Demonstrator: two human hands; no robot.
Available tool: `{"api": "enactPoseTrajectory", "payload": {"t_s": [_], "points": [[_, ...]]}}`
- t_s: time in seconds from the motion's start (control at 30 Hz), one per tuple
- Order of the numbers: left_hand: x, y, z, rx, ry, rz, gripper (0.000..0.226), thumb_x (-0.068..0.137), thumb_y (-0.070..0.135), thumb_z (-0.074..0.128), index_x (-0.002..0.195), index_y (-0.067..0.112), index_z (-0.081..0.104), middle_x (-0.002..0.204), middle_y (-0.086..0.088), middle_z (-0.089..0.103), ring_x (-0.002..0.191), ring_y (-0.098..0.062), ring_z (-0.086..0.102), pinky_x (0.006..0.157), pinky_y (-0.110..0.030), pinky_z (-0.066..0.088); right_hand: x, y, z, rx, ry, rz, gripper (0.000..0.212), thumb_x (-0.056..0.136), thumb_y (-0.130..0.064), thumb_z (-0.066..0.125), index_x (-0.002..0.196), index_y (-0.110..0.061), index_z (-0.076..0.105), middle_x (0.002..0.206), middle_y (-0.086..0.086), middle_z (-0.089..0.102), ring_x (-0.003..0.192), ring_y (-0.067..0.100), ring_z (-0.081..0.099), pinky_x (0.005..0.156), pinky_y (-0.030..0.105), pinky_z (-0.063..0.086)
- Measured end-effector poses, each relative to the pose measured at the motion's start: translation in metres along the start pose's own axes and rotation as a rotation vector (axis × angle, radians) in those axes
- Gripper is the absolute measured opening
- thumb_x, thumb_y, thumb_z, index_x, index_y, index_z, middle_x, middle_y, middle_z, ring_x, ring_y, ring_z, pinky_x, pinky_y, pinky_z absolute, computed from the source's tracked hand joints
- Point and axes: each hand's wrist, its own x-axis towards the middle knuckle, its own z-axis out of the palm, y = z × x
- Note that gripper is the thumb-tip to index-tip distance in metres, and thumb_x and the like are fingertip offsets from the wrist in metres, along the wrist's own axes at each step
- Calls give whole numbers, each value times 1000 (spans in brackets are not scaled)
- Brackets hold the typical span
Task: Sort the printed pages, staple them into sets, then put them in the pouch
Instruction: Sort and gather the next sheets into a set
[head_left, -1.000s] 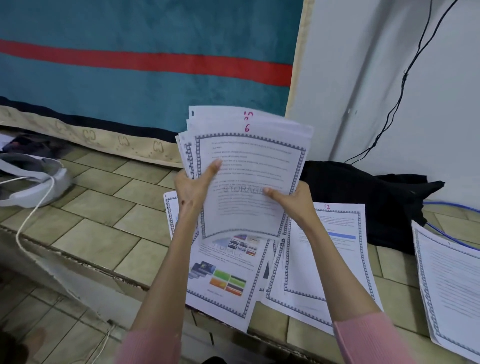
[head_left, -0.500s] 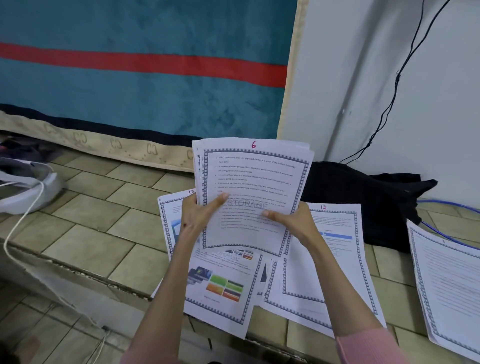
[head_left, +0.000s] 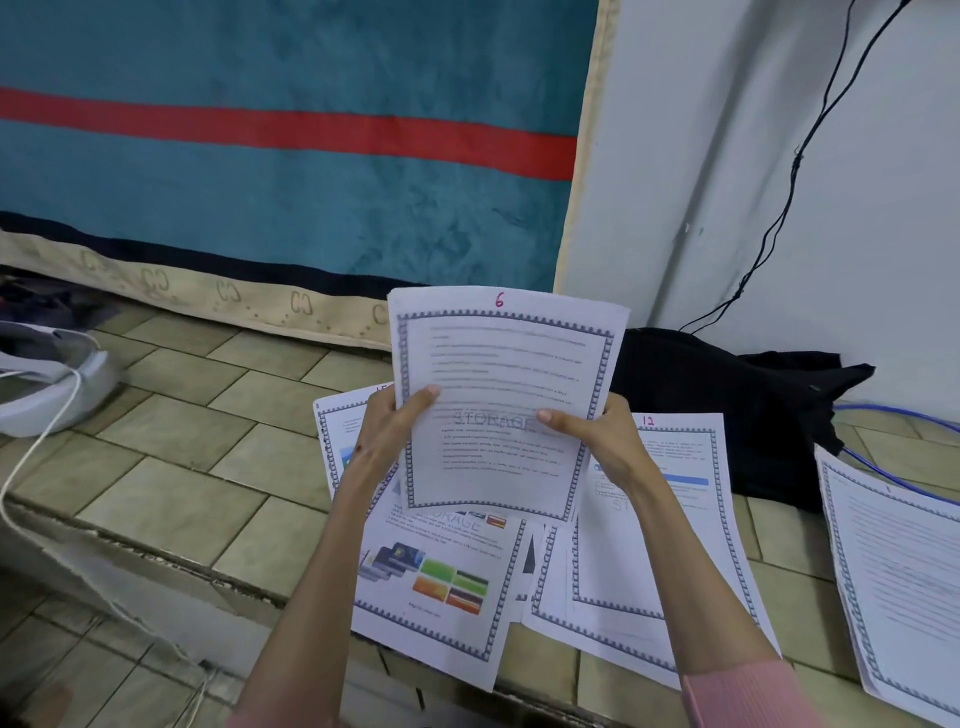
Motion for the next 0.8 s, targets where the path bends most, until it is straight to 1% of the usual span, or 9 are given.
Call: {"api": "enactPoseTrajectory", "payload": {"t_s": [0.07,0.13,0.23,0.3,0.37,0.43,0.6,0.7,0.8], "points": [[1,1,3,-6,44,-13,25,69,44,69,88,28,67,92,4,72,87,-16,69,77,-34,56,1,-1,3,2,11,-8,25,71,-7,77,90,-21,70,89,-9,75,89,12,71,71,22,56],[1,1,5,-4,64,-24,27,67,46,77,87,30,67,91,5,73,88,-16,69,77,-34,56,1,0,4,10,23,-14,24,72,-7,77,93,-18,71,92,-7,75,90,13,71,72,23,56],[-1,0,5,10,61,-46,12,76,31,73,85,25,67,82,9,72,84,-13,69,69,-28,57,-3,9,5,-15,28,13,33,69,-11,79,101,-9,71,100,1,74,94,17,70,79,30,57],[-3,-3,6,39,60,-68,14,76,23,74,87,22,65,87,4,70,82,-14,67,65,-22,57,-5,17,6,-20,34,58,42,65,-17,83,105,-9,70,102,3,74,94,18,71,83,36,57],[-5,-7,8,74,62,-93,23,73,20,77,92,17,65,96,-5,69,85,-19,66,71,-27,55,-6,23,8,-11,62,101,47,61,-21,85,104,-10,70,100,3,74,91,18,71,83,39,57],[-8,-8,12,89,101,-109,30,71,19,79,96,14,63,97,-5,66,88,-20,62,76,-28,50,-6,25,9,-12,85,120,44,61,-18,86,102,-11,70,99,3,74,89,18,72,82,39,58],[-7,-10,12,102,109,-154,38,69,16,81,101,4,64,95,-6,64,85,-21,61,73,-27,50,-7,26,10,-49,79,142,44,62,-15,87,102,-12,70,99,2,74,90,16,71,83,38,57],[-9,-17,11,115,88,-179,38,68,16,81,100,6,64,100,-9,66,88,-22,62,77,-29,50,-9,28,11,-38,82,144,44,62,-14,86,103,-13,70,101,2,74,92,16,71,84,39,57],[-10,-16,14,85,125,-191,36,68,14,82,95,9,59,100,-7,63,90,-21,59,80,-29,49,-9,29,12,-38,92,153,39,63,-13,85,98,-17,70,100,0,73,92,16,71,85,39,57]]}}
